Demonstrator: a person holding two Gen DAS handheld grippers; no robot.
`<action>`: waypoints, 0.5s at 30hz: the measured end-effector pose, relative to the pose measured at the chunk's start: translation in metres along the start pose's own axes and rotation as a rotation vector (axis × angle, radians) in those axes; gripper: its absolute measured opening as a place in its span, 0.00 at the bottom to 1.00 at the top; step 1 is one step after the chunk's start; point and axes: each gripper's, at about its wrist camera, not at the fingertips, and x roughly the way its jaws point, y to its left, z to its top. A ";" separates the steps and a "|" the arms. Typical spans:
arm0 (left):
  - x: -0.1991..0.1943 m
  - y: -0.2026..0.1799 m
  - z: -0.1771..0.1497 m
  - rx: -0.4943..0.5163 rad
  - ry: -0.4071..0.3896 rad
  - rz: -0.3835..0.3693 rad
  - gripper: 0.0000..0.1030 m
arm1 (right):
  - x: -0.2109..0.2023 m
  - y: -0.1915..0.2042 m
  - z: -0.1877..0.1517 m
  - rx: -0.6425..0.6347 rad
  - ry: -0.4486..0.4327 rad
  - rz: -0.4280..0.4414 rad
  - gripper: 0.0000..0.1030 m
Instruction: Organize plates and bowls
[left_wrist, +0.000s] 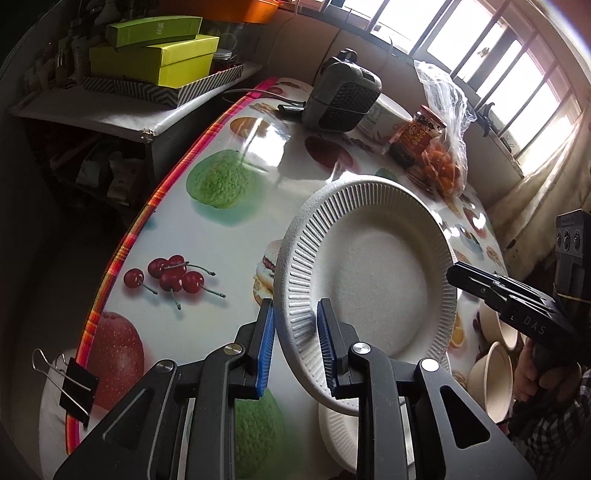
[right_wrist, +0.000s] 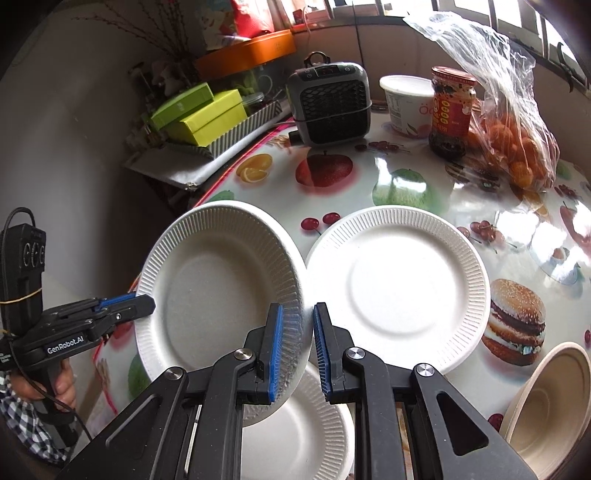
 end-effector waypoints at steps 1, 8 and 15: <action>0.000 -0.002 -0.002 0.004 0.003 -0.002 0.23 | -0.002 -0.001 -0.004 0.004 0.000 -0.002 0.16; -0.002 -0.014 -0.017 0.035 0.018 -0.012 0.23 | -0.011 -0.009 -0.027 0.022 0.017 -0.018 0.16; 0.002 -0.023 -0.034 0.055 0.056 -0.026 0.23 | -0.021 -0.013 -0.047 0.031 0.035 -0.034 0.16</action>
